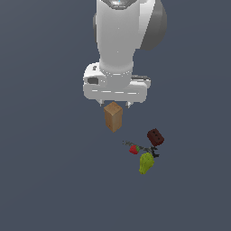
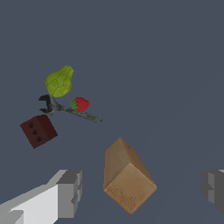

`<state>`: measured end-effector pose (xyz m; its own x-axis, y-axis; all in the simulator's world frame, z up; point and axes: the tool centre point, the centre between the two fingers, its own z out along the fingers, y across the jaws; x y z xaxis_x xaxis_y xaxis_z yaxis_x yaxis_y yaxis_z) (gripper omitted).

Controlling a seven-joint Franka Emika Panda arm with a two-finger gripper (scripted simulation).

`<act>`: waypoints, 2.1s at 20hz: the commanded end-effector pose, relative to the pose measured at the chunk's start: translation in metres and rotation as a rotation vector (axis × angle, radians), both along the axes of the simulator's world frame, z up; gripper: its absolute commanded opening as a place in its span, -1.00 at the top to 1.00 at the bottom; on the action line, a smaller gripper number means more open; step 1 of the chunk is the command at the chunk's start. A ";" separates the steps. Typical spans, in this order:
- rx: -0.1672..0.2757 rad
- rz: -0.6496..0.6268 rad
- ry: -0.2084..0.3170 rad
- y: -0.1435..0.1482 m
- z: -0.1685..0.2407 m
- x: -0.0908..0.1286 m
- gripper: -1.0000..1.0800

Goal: Pick up a designated object from a clutter of objects.

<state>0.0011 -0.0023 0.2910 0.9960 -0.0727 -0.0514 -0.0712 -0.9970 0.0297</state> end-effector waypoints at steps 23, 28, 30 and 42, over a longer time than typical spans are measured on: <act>-0.004 -0.454 -0.039 0.075 -0.098 0.089 -0.92; -0.003 -0.560 -0.046 0.095 -0.126 0.104 -0.92; -0.002 -0.602 -0.049 0.102 -0.138 0.109 -0.92; 0.002 -0.784 -0.059 0.137 -0.190 0.127 -0.92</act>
<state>0.1263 0.1317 0.1057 0.6684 -0.7438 -0.0014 -0.7437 -0.6684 0.0043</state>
